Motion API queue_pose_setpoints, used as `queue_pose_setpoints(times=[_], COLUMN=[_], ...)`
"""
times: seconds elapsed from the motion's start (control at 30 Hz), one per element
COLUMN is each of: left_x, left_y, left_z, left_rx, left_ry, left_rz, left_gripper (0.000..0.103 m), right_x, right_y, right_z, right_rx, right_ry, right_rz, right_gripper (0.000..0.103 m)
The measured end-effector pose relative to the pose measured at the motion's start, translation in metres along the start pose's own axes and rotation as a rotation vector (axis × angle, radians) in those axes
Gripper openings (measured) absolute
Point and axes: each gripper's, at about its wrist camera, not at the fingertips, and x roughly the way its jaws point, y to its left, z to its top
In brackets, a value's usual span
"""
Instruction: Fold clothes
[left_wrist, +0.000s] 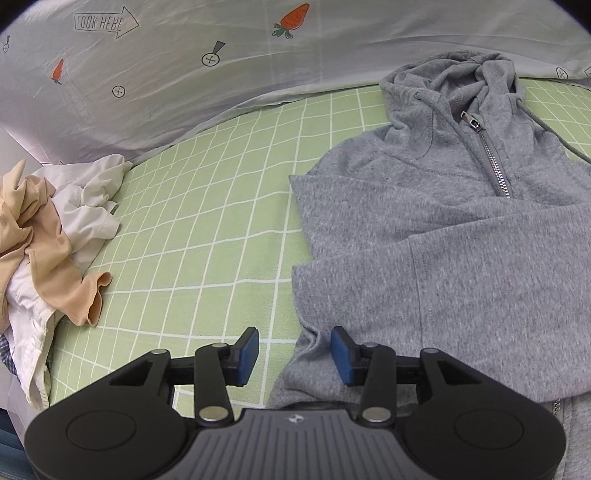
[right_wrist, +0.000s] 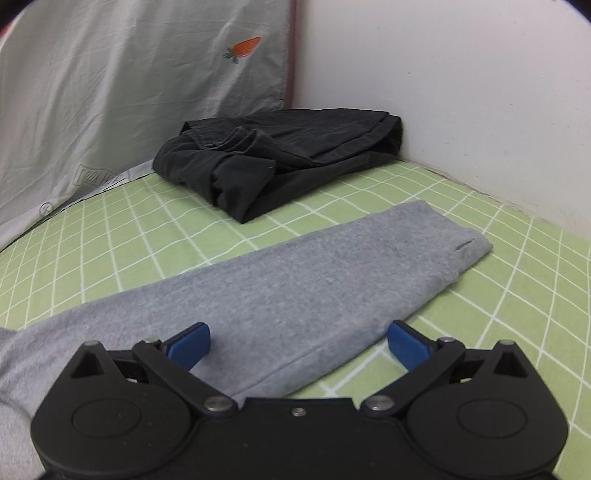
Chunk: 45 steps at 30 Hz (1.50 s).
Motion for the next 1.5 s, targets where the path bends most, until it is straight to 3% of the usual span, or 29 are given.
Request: queue_pose_setpoints(times=[0.3, 0.57, 0.6, 0.67, 0.73, 0.83, 0.9, 1.07, 1.13, 1.33, 1.5], left_x=[0.0, 0.0, 0.0, 0.0, 0.0, 0.0, 0.0, 0.003, 0.005, 0.015, 0.018], left_y=[-0.007, -0.006, -0.006, -0.005, -0.006, -0.005, -0.004, 0.009, 0.014, 0.03, 0.04], left_z=[0.004, 0.003, 0.003, 0.003, 0.003, 0.003, 0.003, 0.003, 0.002, -0.002, -0.006], left_rx=[0.011, -0.012, -0.013, -0.015, -0.014, -0.014, -0.017, -0.083, -0.101, -0.152, -0.188], left_ry=[0.024, 0.028, 0.027, 0.026, 0.025, 0.024, 0.026, 0.045, 0.05, 0.063, 0.057], left_rz=[0.032, 0.032, 0.032, 0.032, 0.033, 0.038, 0.053, 0.027, 0.035, 0.032, -0.014], left_gripper=[0.046, 0.046, 0.046, 0.046, 0.047, 0.049, 0.056, 0.066, 0.079, 0.102, 0.103], right_x=[0.04, 0.059, 0.057, 0.05, 0.042, 0.03, 0.022, 0.007, 0.006, -0.006, -0.014], right_y=[-0.044, -0.049, -0.047, -0.044, -0.039, -0.03, -0.028, -0.036, -0.033, 0.005, 0.049], right_z=[0.033, 0.05, 0.049, 0.046, 0.042, 0.035, 0.03, 0.006, -0.008, -0.049, -0.076], right_rx=[0.065, 0.076, 0.069, 0.058, 0.053, 0.066, 0.114, 0.49, 0.627, 0.951, 1.177], right_ry=[0.001, 0.013, 0.006, -0.014, -0.024, -0.011, 0.004, 0.097, 0.149, 0.274, 0.386], right_rz=[-0.114, -0.116, -0.107, -0.088, -0.062, 0.0, 0.057, 0.319, 0.437, 0.721, 0.894], right_gripper=[0.103, 0.103, 0.097, 0.075, 0.043, 0.028, 0.026, 0.023, 0.023, 0.022, 0.021])
